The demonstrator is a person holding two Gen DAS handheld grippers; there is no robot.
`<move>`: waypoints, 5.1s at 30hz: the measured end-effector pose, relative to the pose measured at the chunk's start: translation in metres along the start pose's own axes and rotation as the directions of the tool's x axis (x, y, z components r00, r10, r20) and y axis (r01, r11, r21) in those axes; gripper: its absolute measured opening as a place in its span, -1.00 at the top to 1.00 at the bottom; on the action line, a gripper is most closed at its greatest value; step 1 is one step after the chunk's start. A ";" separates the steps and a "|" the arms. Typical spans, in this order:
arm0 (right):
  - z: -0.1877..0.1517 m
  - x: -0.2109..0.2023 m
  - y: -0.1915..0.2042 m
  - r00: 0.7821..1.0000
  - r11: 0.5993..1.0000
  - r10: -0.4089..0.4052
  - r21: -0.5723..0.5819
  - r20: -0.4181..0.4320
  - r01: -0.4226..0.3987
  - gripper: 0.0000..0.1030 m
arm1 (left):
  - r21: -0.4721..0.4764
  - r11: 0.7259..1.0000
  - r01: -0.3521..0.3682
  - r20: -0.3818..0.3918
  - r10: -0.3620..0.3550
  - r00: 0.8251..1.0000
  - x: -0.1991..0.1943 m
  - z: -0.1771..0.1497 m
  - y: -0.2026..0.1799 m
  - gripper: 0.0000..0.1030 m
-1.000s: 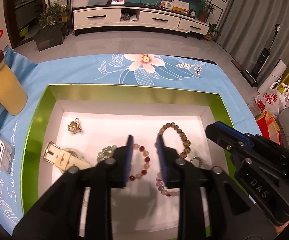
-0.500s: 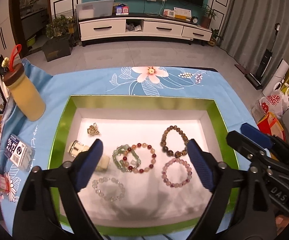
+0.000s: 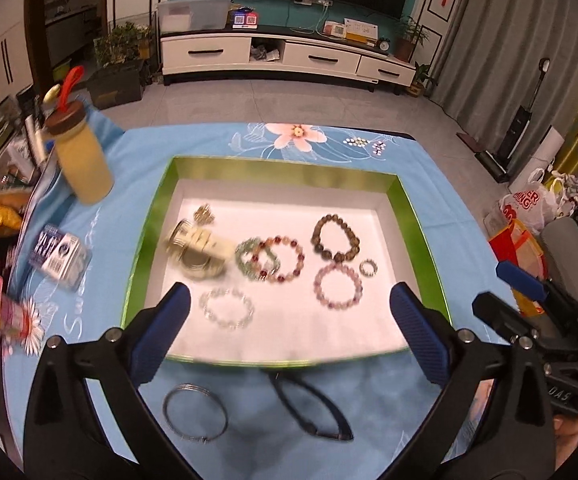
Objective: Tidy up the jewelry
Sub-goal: 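Withdraw both open tools from the box toward the silver bangle and black watch, then grasp the silver bangle with the left tool while the right tool grasps the black watch strap, then lift and carry the bangle and black watch toward the green box with both tools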
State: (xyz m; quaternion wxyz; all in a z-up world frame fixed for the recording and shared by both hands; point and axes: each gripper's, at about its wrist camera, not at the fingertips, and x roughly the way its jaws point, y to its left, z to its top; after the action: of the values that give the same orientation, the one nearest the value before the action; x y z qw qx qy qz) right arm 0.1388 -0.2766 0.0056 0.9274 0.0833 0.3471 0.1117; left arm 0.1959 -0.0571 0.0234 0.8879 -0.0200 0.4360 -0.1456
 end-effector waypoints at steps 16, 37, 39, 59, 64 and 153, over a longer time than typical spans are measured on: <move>-0.066 -0.012 0.020 0.991 0.996 0.089 0.018 -0.102 -0.087 -0.66 | -0.187 0.975 -0.121 -0.090 0.106 0.990 -0.025 -0.097 0.095 -0.96; -0.104 -0.005 0.049 0.979 0.990 0.143 0.025 -0.145 -0.141 -0.66 | -0.025 0.983 -0.184 -0.046 0.183 0.982 0.007 -0.125 0.105 -0.93; -0.104 -0.002 0.050 0.978 0.989 0.146 0.019 -0.149 -0.145 -0.66 | -0.016 0.983 -0.184 -0.044 0.183 0.982 0.011 -0.122 0.107 -0.87; -0.102 0.010 0.048 0.975 0.988 0.151 0.034 -0.161 -0.148 -0.66 | 0.054 0.987 -0.150 -0.054 0.153 0.987 0.045 -0.110 0.106 -0.25; -0.102 0.014 0.049 0.975 0.989 0.149 0.033 -0.167 -0.146 -0.66 | 0.078 0.986 -0.146 -0.038 0.149 0.988 0.047 -0.112 0.105 -0.19; -0.083 -0.030 0.077 0.979 0.975 0.203 -0.088 -0.021 -0.204 0.85 | -0.054 0.998 0.044 0.085 -0.039 0.996 -0.056 -0.125 0.068 0.93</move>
State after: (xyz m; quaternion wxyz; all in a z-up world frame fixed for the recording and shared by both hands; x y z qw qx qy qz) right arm 0.0502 -0.2046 -0.0195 0.9118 0.0762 0.3369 0.2221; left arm 0.0822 0.0348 -0.0220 0.9014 -0.0597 0.4015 -0.1507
